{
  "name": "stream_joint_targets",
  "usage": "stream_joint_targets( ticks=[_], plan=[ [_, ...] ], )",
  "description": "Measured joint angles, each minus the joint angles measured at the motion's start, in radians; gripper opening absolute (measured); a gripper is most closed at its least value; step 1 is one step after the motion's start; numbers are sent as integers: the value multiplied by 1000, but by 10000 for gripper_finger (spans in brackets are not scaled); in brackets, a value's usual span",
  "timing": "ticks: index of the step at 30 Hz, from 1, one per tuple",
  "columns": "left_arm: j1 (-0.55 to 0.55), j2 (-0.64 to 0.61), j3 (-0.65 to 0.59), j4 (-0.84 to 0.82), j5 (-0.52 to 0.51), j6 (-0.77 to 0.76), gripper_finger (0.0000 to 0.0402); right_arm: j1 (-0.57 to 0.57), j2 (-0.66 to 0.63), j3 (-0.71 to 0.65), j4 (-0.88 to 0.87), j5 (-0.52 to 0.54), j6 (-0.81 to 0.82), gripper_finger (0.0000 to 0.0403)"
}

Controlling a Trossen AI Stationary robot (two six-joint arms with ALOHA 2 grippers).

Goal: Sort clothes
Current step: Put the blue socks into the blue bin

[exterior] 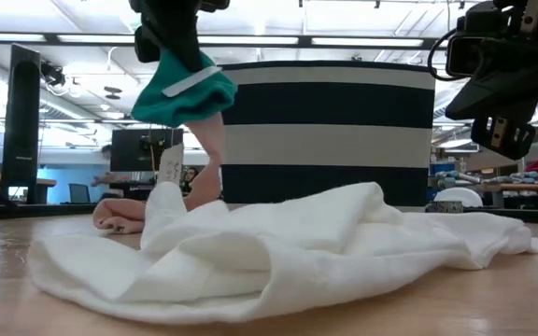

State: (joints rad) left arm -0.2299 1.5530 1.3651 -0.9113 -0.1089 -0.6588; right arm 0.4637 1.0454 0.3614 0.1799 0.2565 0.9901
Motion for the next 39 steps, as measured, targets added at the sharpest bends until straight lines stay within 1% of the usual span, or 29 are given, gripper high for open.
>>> stream_joint_targets(
  ticks=[4, 8, 12, 27, 30, 34, 39],
  plan=[
    [0, 0, 0, 8, -9, -4, 19, 0, 0, 0, -1, -3, -2, 8],
    [0, 0, 0, 39, -28, -3, 36, 0, 0, 0, -1, -22, -6, 7],
    [0, 0, 0, 36, -29, -3, 50, 0, 0, 0, -1, -26, -7, 5],
    [0, 0, 0, 35, -29, -1, 55, 0, 0, 0, -1, -25, -7, 6],
    [0, 0, 0, 35, -29, -1, 46, 0, 0, 0, -1, -25, -7, 8],
    [0, 0, -1, 57, -32, -1, 9, 0, 0, 0, -1, -25, -7, 7],
    [1, 1, 27, 82, -56, 5, 4, 0, 0, 0, -1, -25, -7, 5]
  ],
)
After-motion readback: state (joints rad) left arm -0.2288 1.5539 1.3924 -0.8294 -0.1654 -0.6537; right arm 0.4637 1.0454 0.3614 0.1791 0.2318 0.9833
